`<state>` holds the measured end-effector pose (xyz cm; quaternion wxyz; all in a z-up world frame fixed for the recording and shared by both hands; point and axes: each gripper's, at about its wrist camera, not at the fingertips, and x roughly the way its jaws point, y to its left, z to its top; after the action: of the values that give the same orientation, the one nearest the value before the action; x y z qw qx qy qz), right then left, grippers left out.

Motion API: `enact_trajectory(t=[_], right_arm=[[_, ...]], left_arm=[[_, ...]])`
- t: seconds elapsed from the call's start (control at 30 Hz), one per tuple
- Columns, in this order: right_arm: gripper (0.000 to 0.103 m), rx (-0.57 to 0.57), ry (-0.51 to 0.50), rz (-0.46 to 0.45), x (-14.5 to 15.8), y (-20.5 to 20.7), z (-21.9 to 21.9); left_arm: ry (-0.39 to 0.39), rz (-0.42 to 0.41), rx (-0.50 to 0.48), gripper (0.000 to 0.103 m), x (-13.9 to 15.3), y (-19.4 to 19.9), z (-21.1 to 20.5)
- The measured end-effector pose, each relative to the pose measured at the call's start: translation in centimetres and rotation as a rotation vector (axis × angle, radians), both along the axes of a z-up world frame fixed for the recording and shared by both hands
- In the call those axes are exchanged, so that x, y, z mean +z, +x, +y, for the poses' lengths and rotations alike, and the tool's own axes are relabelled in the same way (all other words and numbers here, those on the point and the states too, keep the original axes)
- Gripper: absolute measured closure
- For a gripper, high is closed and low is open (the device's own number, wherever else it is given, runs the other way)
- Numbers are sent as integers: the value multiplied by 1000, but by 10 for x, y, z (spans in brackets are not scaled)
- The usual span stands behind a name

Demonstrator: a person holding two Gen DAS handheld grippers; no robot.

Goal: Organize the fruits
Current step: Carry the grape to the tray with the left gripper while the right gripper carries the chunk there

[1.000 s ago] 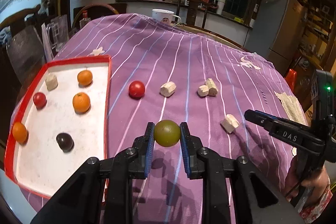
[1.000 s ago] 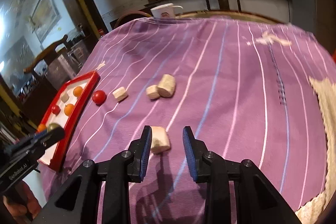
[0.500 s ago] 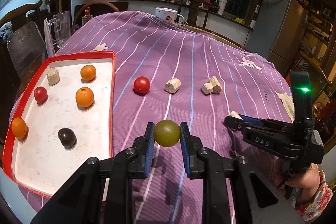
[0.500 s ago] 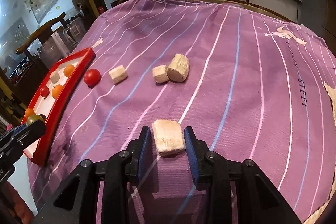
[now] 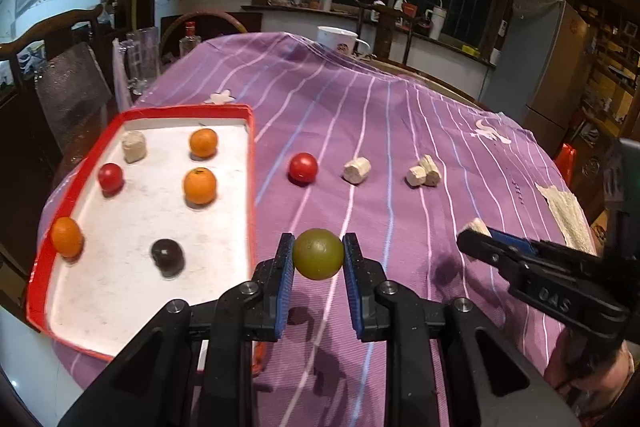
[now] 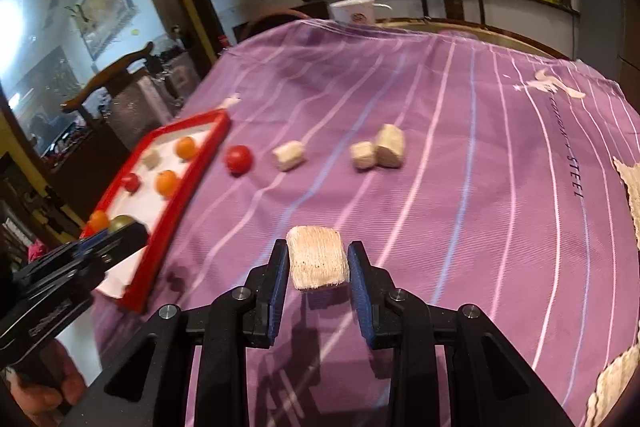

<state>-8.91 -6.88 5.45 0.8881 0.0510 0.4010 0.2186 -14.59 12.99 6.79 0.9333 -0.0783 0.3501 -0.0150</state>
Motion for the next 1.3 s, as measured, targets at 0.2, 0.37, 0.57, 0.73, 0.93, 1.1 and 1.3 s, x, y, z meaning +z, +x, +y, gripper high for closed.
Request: enact_trajectory(t=[0.2, 0.37, 0.57, 0.73, 0.93, 1.1, 1.3], right_arm=[[70, 40, 6, -16, 9, -21, 20], [70, 64, -5, -19, 10, -33, 34], [70, 91, -30, -24, 12, -40, 52], [70, 118, -50, -30, 13, -45, 69], [70, 163, -74, -35, 13, -47, 96], [70, 210, -96, -44, 14, -45, 122], [70, 278, -113, -50, 13, -38, 158]], left_arm=[[23, -27, 52, 80, 7, -14, 15], [39, -44, 90, 80, 10, -24, 27], [30, -52, 119, 80, 10, -31, 42], [35, -49, 145, 80, 6, -33, 53], [13, -33, 183, 80, -2, -33, 75], [-22, -17, 234, 80, -10, -32, 102], [-75, 1, 315, 80, -19, -32, 141]])
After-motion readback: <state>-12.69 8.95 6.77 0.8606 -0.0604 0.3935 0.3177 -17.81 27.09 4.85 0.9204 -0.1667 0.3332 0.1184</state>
